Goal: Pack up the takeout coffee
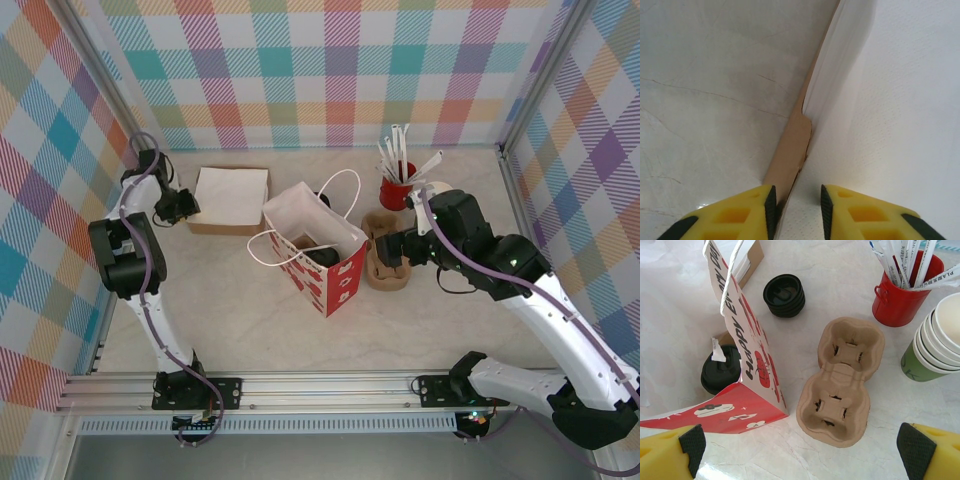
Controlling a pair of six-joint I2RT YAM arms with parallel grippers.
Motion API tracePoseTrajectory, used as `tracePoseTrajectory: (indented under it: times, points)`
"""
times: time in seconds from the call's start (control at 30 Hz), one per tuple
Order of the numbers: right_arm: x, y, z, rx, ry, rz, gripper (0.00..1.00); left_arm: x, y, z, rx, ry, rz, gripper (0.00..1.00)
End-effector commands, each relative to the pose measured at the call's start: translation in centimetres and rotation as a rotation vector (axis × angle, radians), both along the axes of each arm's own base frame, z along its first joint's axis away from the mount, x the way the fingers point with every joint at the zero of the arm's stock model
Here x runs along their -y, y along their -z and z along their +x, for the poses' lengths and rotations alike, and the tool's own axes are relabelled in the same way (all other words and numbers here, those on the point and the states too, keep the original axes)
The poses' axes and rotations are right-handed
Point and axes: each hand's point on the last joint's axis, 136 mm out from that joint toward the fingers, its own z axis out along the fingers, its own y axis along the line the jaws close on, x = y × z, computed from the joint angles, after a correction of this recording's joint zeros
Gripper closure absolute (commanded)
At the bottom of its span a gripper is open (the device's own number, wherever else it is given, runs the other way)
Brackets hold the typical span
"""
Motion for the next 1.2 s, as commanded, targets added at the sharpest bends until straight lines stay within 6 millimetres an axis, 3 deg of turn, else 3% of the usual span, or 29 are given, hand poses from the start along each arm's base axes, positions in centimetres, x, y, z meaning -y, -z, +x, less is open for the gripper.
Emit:
tracePoseTrajectory:
  times: [0.0, 0.37, 0.73, 1.17]
  points:
    - [-0.1, 0.0, 0.5, 0.01, 0.011, 0.003, 0.0, 0.3, -0.4, 0.2, -0.02, 0.04, 0.048, 0.73]
    - [-0.2, 0.6, 0.7, -0.005, 0.011, -0.01, 0.0, 1.8, -3.2, 1.1, 0.024, 0.104, 0.111, 0.59]
    - [0.1, 0.6, 0.4, -0.007, 0.018, -0.01, 0.0, 1.9, -1.8, 2.5, -0.011, 0.107, 0.103, 0.49]
    - [-0.1, 0.8, 0.6, -0.016, 0.021, -0.006, 0.0, 1.9, -1.4, 4.5, -0.011, 0.106, 0.092, 0.53]
